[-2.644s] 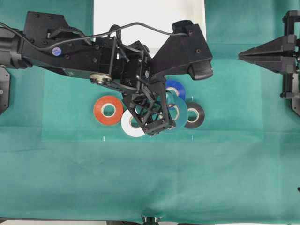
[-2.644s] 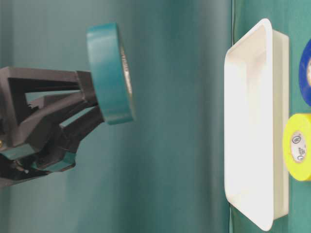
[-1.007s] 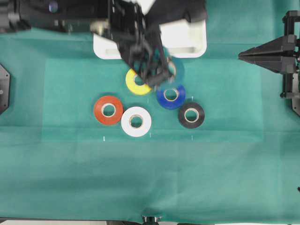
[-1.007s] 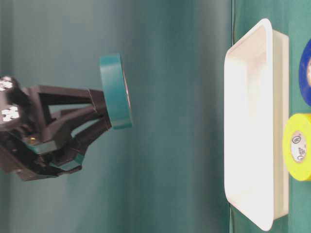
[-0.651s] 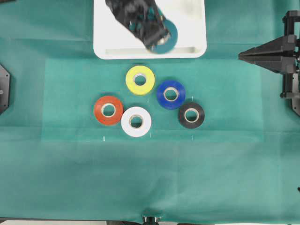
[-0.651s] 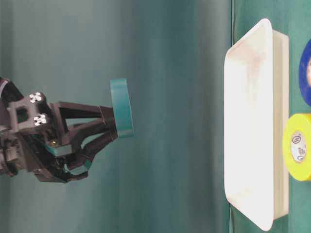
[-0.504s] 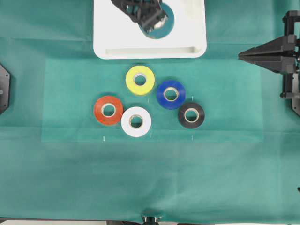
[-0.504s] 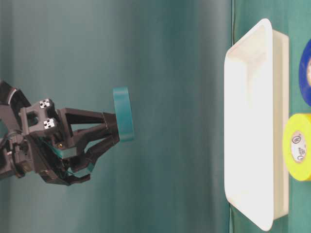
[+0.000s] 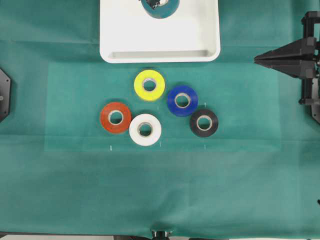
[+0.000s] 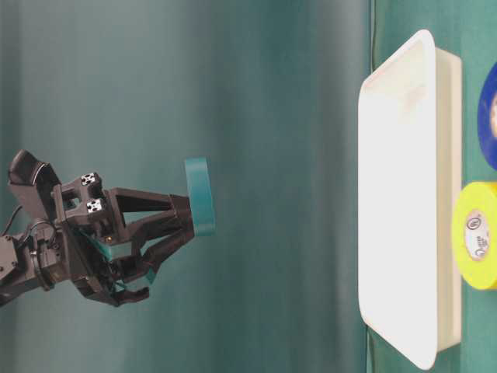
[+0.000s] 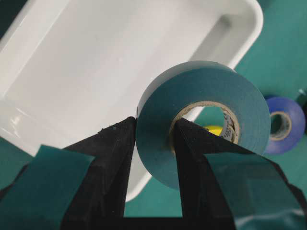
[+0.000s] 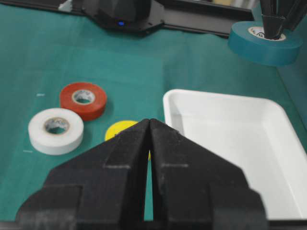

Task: Pick up the tape from a random location and place it into the white case.
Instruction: 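Carry the teal roll with the left gripper over the white tray, then lower the teal roll into the white tray with the left gripper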

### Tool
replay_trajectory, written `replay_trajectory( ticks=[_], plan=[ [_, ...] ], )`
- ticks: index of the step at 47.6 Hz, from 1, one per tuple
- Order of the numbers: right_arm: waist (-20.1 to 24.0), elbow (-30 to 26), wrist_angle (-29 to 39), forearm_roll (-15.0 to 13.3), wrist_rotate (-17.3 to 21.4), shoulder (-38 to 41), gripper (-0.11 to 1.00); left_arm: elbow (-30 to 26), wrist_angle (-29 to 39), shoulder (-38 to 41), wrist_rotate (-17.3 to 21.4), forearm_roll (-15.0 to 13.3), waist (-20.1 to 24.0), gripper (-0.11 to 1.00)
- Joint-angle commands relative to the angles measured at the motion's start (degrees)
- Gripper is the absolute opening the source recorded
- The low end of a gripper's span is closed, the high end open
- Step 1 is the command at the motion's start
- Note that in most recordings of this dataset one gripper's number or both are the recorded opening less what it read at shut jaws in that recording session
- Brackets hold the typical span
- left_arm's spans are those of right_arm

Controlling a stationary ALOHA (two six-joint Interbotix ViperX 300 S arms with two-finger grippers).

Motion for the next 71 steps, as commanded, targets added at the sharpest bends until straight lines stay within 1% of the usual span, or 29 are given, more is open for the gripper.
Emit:
replay_trajectory(
  ticks=[1, 53, 60, 71],
  plan=[
    [-0.18, -1.41, -0.26, -0.09, -0.09, 0.26, 0.02, -1.49, -0.35, -2.46, 0.0, 0.18, 0.09, 0.22],
    [-0.09, -1.41, -0.18, -0.26, -0.18, 0.26, 0.02, -0.97, -0.7, -2.46, 0.0, 0.18, 0.0, 0.22],
    [-0.09, -1.41, -0.26, -0.26, -0.18, 0.35, 0.02, 0.53, -2.55, -2.11, 0.0, 0.18, 0.0, 0.22],
    [-0.09, -1.32, -0.18, -0.35, -0.18, 0.26, 0.02, 4.66, -7.29, -1.76, 0.0, 0.26, 0.18, 0.22]
  ],
)
